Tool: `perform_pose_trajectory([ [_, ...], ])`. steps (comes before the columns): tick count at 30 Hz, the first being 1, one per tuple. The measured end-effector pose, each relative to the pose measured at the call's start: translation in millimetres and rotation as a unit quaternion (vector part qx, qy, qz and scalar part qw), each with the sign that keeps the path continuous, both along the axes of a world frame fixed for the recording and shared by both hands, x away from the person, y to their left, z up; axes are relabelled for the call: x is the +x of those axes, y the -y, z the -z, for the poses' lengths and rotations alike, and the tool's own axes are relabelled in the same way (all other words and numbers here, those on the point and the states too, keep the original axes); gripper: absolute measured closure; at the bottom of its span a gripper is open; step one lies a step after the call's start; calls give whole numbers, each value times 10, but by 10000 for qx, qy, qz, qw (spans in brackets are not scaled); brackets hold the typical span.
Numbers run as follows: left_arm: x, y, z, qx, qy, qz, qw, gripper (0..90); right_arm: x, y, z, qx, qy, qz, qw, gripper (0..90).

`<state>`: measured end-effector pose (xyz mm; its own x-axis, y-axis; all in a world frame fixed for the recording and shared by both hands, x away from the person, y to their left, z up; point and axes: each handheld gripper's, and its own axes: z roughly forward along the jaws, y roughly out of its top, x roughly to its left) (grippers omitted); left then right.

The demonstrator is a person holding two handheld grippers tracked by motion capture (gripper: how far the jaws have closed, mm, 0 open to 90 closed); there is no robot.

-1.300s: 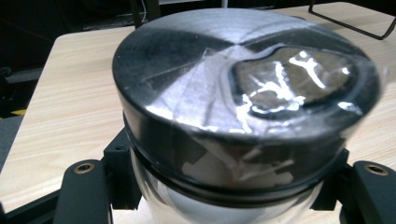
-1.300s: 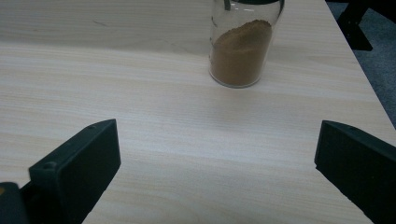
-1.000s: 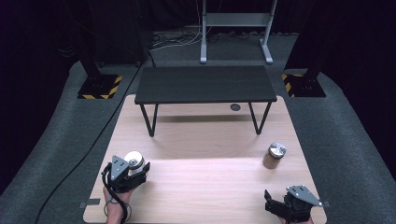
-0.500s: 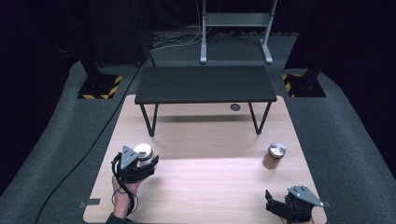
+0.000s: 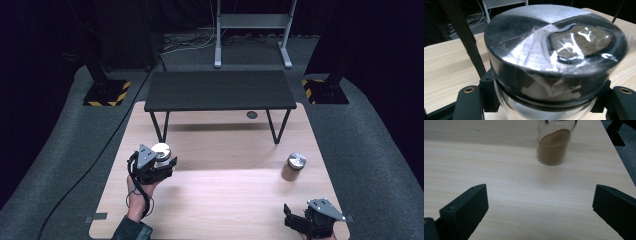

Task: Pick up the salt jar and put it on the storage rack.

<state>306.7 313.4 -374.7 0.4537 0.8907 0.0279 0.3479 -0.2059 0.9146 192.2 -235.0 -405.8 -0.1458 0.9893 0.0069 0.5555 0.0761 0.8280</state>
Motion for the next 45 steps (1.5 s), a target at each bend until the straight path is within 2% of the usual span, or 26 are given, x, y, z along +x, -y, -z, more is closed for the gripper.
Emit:
perform_pose_trajectory([
  [7, 144, 57, -79, 79, -14, 66, 9999, 309, 18, -2, 7, -10, -42, -27, 10000, 0],
  [12, 225, 71, -123, 56, -23, 119, 9999, 308, 17, -5, 5, -11, -40, -29, 10000, 0],
  [27, 400, 163, -261, 88, -28, 269, 9996, 308, 31, -8, 6, -23, -77, -53, 10000, 0],
  [45, 628, 297, -546, 17, 64, 570, 9984, 308, 34, 17, 5, -7, -100, -52, 9999, 0],
])
